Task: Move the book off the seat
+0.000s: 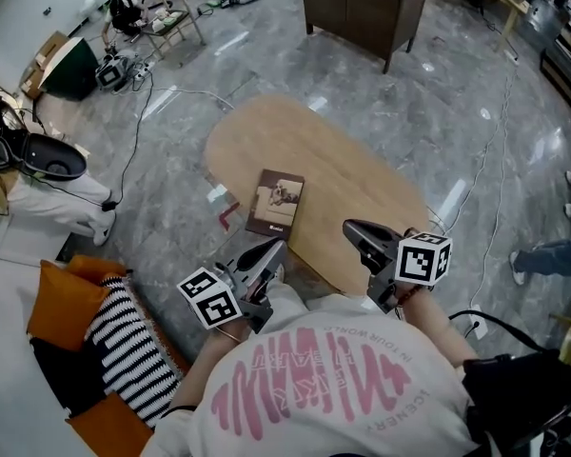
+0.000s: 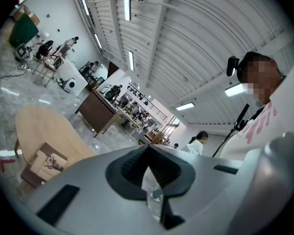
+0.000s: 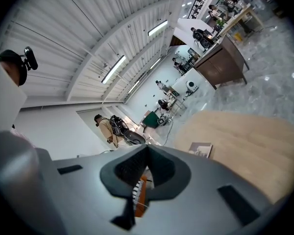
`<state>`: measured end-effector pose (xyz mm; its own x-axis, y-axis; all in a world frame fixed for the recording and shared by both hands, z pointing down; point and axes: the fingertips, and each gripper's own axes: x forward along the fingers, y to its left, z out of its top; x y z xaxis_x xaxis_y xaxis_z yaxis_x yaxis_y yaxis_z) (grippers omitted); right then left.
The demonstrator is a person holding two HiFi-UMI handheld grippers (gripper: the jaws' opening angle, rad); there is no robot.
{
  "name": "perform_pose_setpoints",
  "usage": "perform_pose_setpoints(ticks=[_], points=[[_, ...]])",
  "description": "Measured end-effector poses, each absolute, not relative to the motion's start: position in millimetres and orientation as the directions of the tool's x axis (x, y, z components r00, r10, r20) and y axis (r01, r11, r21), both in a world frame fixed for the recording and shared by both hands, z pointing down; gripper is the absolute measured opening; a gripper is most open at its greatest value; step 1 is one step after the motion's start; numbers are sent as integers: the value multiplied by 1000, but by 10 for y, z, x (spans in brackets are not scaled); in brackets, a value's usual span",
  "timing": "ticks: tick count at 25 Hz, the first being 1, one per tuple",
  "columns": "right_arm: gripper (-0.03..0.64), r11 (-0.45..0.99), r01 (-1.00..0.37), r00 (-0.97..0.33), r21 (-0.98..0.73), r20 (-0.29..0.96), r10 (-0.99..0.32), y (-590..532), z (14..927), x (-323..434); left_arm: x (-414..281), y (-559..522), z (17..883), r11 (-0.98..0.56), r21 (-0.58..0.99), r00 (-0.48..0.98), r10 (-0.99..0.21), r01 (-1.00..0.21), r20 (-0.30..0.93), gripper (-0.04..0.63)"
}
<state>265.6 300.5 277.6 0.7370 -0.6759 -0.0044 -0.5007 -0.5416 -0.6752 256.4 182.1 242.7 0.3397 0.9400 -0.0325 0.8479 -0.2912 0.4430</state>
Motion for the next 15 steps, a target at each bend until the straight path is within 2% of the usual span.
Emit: perform_pose_setpoints(ticks=[10,15], points=[[9,-614,-544,713,-573,71,-698,2919,2821,2566,2509,1806,2403,-304,425,346,938,853,-24,9],[9,-615,-541,714,-574,73,-696,2888,2832,2549,2492,1809,2401,-301,419,339,941,856,-17,9]])
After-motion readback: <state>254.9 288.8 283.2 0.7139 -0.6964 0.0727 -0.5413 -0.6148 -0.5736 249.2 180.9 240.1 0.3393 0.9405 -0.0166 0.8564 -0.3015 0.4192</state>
